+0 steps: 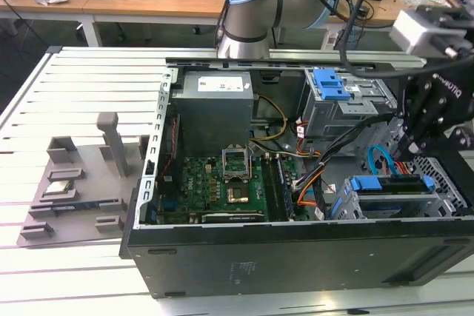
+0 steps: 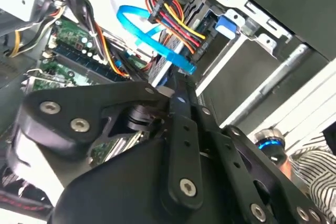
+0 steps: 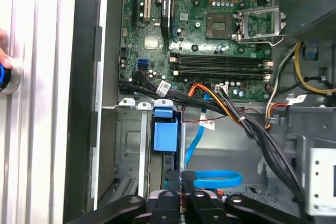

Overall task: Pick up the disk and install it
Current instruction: 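Insert the second disk wire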

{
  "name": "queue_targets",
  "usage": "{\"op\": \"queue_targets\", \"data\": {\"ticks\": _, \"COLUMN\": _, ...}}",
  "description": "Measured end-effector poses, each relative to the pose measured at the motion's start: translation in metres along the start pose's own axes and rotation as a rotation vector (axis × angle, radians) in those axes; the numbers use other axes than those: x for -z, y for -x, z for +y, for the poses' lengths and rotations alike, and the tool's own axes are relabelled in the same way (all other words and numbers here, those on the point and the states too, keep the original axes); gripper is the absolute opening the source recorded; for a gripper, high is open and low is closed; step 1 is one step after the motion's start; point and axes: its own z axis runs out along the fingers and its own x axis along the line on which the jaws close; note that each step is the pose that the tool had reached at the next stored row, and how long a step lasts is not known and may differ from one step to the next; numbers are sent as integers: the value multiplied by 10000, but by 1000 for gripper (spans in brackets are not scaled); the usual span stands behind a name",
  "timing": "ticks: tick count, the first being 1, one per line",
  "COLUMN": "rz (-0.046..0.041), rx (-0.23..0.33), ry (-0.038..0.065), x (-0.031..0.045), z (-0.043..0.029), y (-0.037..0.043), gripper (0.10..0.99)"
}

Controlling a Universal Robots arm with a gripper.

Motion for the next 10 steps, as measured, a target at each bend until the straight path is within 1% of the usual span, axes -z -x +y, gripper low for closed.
{"op": "queue_targets", "data": {"ticks": 1, "rz": 0, "rx": 0, "ry": 0, "x": 45, "z": 2, "y": 3, "gripper": 106}}
{"op": "queue_targets", "data": {"ticks": 3, "rz": -1, "rx": 0, "ry": -1, "x": 109, "z": 5, "y": 4, "gripper": 106}}
{"op": "queue_targets", "data": {"ticks": 5, "rz": -3, "rx": 0, "ry": 0, "x": 143, "z": 7, "y": 3, "gripper": 106}}
{"op": "queue_targets", "data": {"ticks": 10, "rz": 0, "rx": 0, "ry": 0, "x": 146, "z": 7, "y": 3, "gripper": 106}}
